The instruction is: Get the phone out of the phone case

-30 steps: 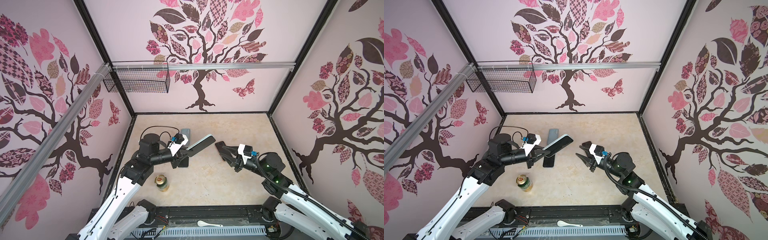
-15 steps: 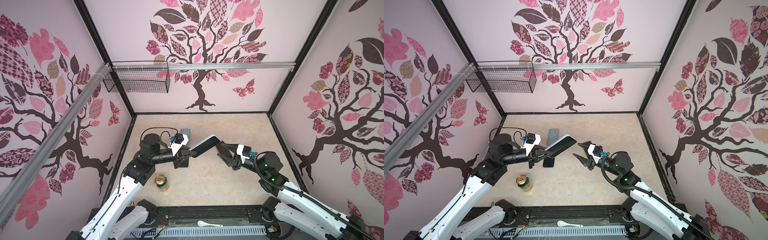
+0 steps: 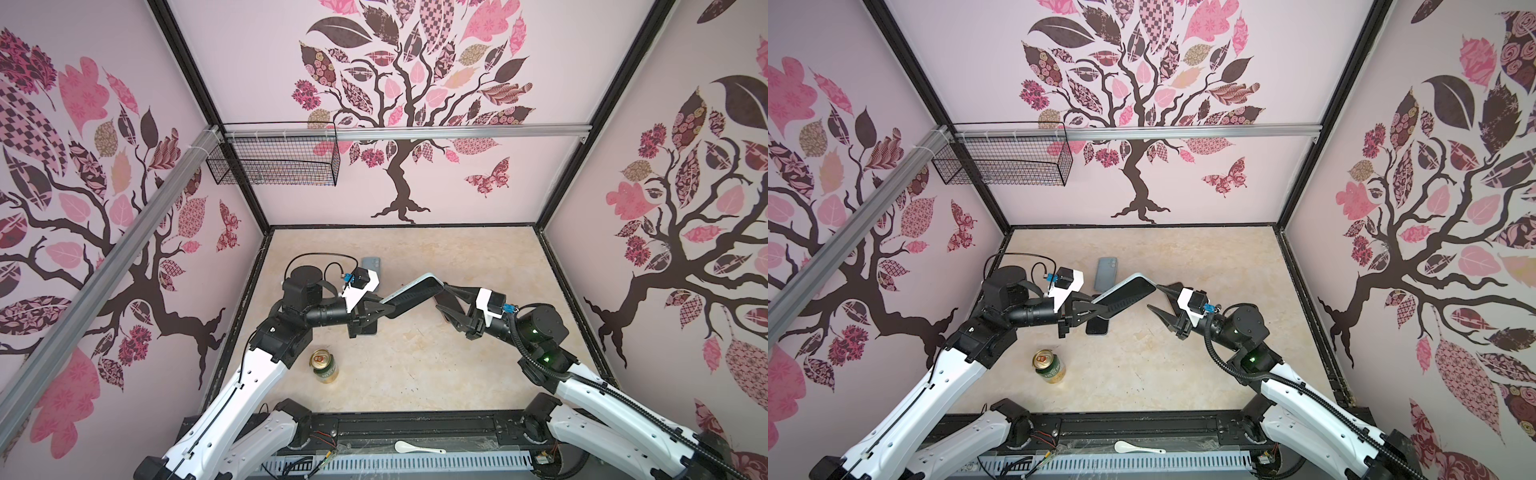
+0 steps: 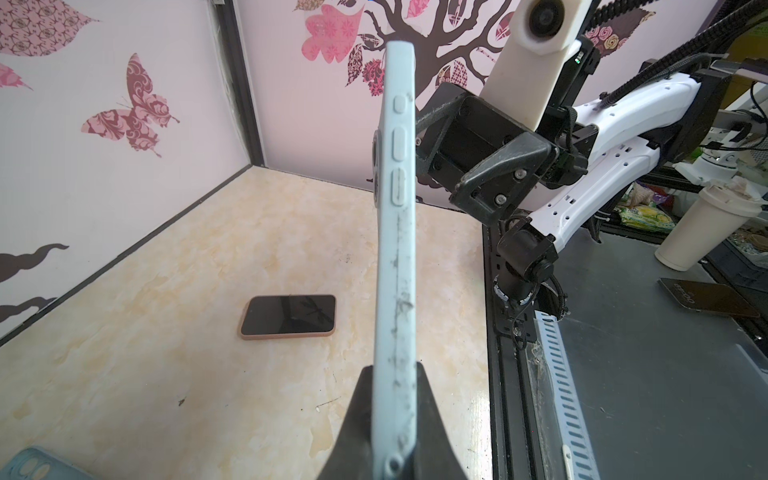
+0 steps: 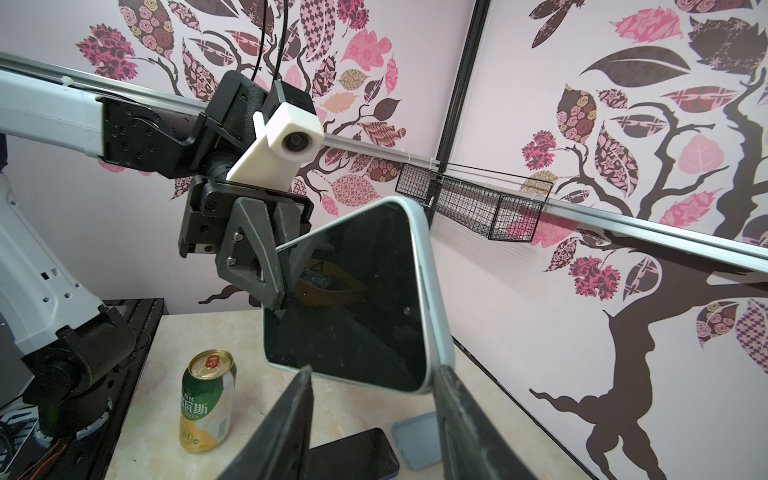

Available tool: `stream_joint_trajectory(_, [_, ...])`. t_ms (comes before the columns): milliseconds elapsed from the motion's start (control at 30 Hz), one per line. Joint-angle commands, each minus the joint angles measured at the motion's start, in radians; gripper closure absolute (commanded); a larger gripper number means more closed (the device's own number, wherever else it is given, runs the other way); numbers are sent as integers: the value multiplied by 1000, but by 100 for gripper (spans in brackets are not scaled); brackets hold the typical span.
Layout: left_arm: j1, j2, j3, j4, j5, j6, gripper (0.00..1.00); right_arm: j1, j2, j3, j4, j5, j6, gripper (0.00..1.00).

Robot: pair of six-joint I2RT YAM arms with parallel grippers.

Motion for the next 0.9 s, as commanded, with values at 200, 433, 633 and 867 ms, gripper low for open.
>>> stream_joint_trajectory(200, [0, 0, 24, 24, 58, 19, 100, -6, 0, 41, 5, -22, 1, 50])
stream_joint_trajectory(433, [0, 10, 35, 25, 122, 13, 100, -5, 26, 62, -28, -12, 24, 51])
stream_joint_trajectory(633, [-2, 30, 56, -11, 176, 30, 100, -6, 45, 70, -18, -46, 55, 51])
stream_joint_trajectory(867, [-13, 43, 67, -20, 195, 33, 100, -5, 61, 86, -38, -114, 66, 52])
